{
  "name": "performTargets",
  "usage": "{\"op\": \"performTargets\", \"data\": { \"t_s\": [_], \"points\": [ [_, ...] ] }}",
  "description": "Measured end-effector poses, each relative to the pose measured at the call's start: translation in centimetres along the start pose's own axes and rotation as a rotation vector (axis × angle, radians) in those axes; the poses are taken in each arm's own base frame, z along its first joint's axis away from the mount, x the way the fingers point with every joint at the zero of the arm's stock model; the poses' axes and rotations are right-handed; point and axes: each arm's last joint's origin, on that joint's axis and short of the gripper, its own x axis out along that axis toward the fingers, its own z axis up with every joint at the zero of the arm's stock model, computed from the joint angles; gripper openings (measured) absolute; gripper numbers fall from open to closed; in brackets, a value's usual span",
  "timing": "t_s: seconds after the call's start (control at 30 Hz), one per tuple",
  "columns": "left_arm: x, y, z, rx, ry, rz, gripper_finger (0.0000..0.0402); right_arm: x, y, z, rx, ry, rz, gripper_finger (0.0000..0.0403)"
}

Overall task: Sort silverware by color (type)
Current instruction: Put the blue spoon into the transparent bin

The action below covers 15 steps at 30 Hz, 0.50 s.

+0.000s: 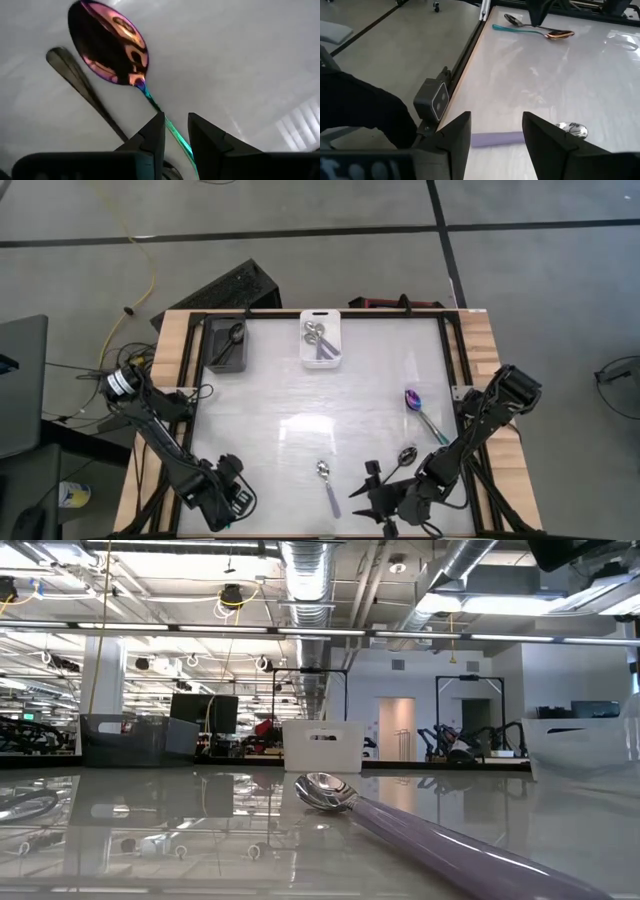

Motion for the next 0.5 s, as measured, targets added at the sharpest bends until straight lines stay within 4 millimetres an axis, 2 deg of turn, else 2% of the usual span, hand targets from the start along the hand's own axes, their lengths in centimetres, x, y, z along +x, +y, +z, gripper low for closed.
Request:
{"op": "performTargets", "data": {
  "t_s": [0.5],
  "points": [
    [2.6,0.3,-0.4,0.009,0.035,0.128,0.0068,0.0,-0.1,-0.2,-0.013,0.02,-0.005,0.02]
  ]
}}
